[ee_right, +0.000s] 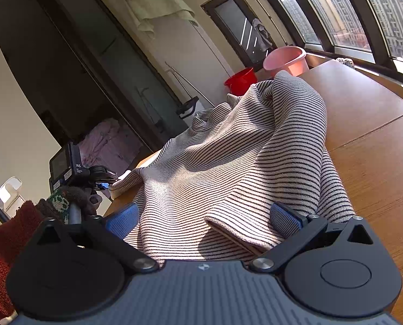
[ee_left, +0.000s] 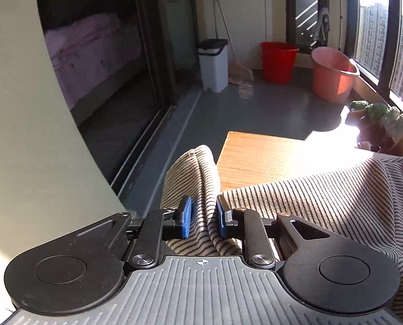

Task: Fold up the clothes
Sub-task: 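Grasp the sleeve cuff with the left tool and lift it across the shirt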

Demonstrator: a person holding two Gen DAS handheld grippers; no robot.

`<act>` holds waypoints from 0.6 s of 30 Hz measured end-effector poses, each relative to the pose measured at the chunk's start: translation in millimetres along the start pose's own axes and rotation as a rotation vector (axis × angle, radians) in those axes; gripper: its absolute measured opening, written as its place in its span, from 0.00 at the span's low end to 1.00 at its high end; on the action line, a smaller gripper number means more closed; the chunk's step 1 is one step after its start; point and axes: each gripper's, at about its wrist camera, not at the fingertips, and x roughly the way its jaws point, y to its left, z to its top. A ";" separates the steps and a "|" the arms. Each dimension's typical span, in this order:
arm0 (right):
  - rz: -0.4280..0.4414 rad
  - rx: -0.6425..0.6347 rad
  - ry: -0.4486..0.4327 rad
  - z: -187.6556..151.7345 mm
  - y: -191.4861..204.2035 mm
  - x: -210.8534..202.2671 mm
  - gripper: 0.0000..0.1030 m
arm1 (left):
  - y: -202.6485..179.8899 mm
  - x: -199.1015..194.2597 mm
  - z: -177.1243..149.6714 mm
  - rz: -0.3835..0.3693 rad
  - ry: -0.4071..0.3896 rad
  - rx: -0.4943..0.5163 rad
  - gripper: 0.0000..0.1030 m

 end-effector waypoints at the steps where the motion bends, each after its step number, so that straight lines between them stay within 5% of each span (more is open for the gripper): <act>1: 0.002 0.003 -0.001 0.3 -1.0 0.1 1.00 | 0.1 -1.4 -0.1 -0.006 -0.003 0.002 0.11; 10: 0.014 0.023 -0.010 1.5 -4.6 3.8 1.00 | 22.3 -54.1 32.4 -0.124 -0.111 -0.097 0.09; 18: 0.030 0.040 -0.020 1.1 -8.8 3.3 1.00 | -40.4 -123.6 54.6 -0.328 -0.257 -0.011 0.09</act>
